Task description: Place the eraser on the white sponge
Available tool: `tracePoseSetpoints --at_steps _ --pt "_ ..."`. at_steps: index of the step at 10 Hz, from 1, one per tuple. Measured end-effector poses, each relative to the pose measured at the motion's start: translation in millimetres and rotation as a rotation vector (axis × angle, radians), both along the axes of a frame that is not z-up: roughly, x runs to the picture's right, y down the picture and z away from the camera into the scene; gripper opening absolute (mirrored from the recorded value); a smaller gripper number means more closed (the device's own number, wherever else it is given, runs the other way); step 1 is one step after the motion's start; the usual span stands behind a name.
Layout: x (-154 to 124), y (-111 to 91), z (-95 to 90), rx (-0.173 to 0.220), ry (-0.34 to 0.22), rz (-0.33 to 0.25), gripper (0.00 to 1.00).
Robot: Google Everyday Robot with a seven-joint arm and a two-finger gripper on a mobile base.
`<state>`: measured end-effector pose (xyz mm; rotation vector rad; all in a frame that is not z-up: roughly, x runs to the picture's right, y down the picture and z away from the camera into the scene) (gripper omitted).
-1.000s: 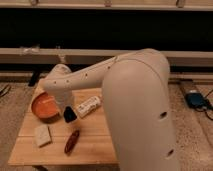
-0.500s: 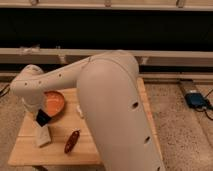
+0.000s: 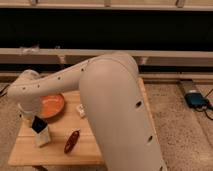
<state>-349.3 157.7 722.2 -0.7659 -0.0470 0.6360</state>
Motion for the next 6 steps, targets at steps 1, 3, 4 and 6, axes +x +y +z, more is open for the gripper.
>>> tracePoseSetpoints --at_steps 1,3,4,6 --pt "3.6 4.5 1.6 -0.009 0.006 0.004 0.0" --pt "-2.1 12.2 -3.9 -0.006 0.012 -0.023 0.0" --pt "-8.6 16.4 -7.4 0.001 0.007 -0.044 0.0" --pt "-22.2 22.4 -11.6 0.014 -0.008 -0.09 0.0"
